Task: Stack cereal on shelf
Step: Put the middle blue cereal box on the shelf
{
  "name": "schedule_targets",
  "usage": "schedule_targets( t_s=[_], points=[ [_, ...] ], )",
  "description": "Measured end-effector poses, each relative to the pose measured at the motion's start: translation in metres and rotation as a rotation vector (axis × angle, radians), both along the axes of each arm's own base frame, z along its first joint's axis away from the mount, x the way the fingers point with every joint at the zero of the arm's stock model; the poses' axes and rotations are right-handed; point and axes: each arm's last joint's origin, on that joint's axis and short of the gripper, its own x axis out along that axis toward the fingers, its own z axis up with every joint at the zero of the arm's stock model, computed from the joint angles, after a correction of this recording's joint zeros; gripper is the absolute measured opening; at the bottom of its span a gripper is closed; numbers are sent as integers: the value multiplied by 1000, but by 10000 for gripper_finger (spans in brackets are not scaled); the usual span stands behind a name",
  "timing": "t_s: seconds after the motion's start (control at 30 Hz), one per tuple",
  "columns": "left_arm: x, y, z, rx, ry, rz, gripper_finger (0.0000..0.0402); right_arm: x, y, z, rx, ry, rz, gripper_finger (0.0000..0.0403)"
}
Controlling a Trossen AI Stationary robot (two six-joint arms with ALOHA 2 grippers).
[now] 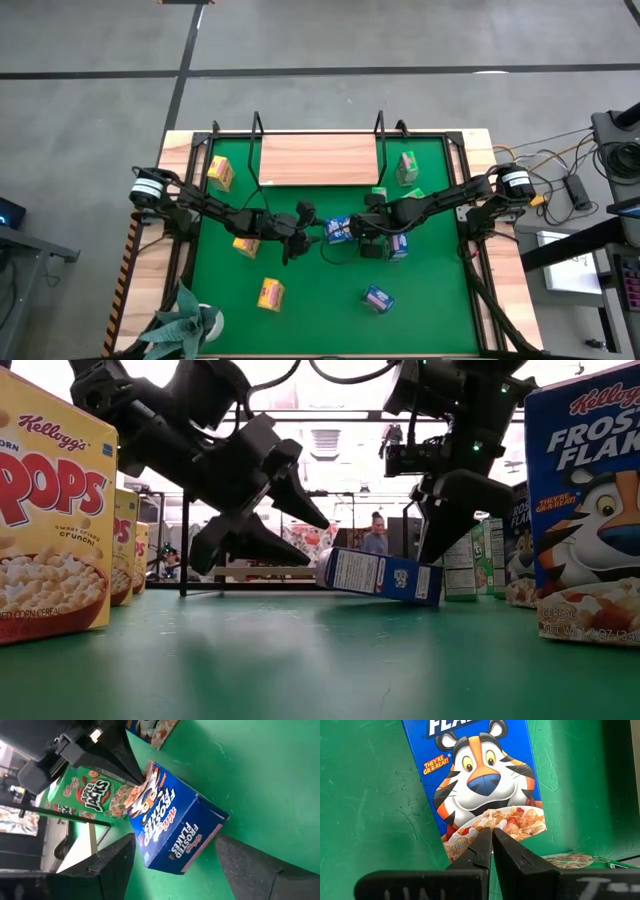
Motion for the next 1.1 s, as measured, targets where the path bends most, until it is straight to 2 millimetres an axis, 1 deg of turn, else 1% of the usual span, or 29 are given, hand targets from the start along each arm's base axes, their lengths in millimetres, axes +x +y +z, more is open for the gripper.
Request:
schedule_targets(
  t_s=[0.13, 0.23, 0.33, 0.43, 0.57, 0.67, 0.87, 1.0, 1.1],
  points=[
    [3, 0, -14, 18, 48, -7, 258, 1, -1, 0, -8, -7, -4, 9],
    [10, -2, -27, 15, 79, -5, 258, 1, -1, 0, -11, -13, -6, 9],
    [21, -4, -26, 10, 46, 22, 258, 1, -1, 0, -10, -13, -6, 9],
    [25, -5, -24, 30, 66, 53, 258, 0, -1, 0, -9, -7, -6, 9],
    [26, -8, -23, 39, 95, 60, 258, 0, -1, -1, -8, -2, -6, 9],
    [26, -13, -22, 58, 86, 73, 258, -1, -1, -2, -3, 0, -18, 9],
    [21, -24, -15, 155, 62, 169, 258, -1, 2, -2, 43, -8, -18, 9],
    [17, -29, -4, 160, 25, 183, 253, 0, 4, -3, 59, -14, -9, 9],
    [15, -31, -3, 157, 35, 179, 250, 0, 4, -4, 62, -12, -11, 9]
  ],
)
